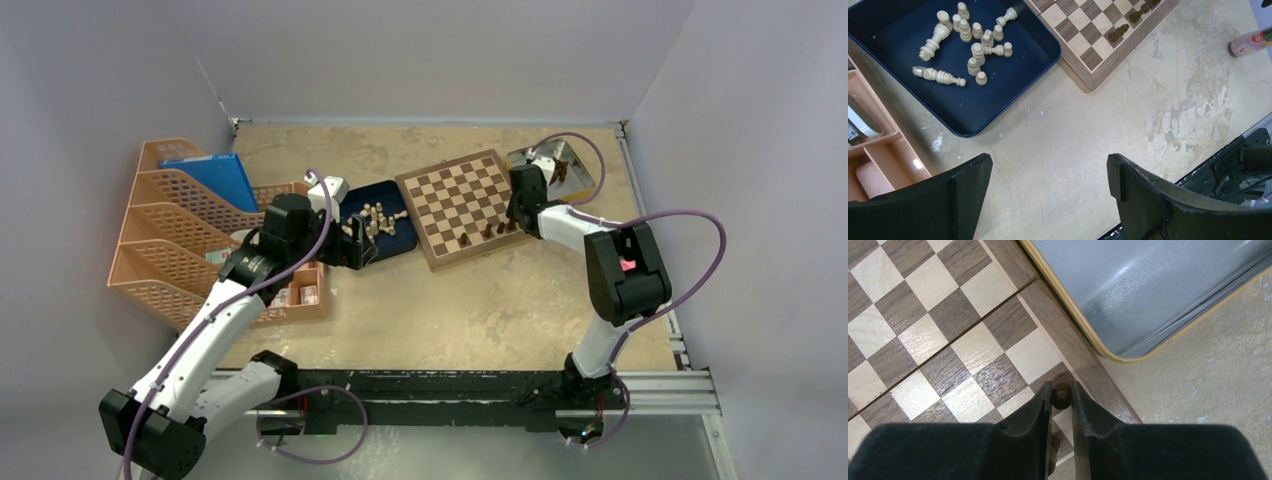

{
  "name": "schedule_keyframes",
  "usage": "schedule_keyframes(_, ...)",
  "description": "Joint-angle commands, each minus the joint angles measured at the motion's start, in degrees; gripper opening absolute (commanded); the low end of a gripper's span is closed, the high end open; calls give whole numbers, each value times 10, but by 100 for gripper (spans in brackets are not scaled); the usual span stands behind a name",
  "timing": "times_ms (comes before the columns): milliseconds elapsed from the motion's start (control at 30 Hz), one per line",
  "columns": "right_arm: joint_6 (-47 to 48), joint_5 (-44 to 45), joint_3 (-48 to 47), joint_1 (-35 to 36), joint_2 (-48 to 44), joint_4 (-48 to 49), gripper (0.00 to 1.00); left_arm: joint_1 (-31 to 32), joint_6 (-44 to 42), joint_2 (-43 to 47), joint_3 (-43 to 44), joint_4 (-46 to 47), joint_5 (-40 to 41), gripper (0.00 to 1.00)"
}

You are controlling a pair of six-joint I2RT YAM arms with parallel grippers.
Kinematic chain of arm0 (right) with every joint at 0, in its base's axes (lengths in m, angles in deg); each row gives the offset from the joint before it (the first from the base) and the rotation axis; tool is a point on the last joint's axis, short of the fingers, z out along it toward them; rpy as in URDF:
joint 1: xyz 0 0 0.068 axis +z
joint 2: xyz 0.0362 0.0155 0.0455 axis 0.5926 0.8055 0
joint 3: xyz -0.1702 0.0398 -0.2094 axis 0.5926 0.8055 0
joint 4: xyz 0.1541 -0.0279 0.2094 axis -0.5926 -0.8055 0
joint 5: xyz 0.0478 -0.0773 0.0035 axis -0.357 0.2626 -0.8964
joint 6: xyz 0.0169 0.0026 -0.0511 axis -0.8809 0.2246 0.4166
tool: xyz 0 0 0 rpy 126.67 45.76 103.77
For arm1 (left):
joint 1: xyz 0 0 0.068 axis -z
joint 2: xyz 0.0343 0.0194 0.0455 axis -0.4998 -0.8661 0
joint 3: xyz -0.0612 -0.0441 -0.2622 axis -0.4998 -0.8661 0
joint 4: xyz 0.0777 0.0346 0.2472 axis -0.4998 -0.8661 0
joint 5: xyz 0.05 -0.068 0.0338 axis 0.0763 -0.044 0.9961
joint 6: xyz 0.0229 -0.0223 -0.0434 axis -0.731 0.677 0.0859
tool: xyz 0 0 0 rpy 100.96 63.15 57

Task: Set up the chess pieces on the board
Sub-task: Place the chess piece on the chessboard.

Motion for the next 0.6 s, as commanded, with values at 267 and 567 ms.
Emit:
schedule_keyframes(267,1,0,-45,2,-10,-23,27,4,0,4,8,17,-1,85)
schedule_keyframes(567,-11,8,-67,2,-8,-47,33,4,0,1,7,15,2,85)
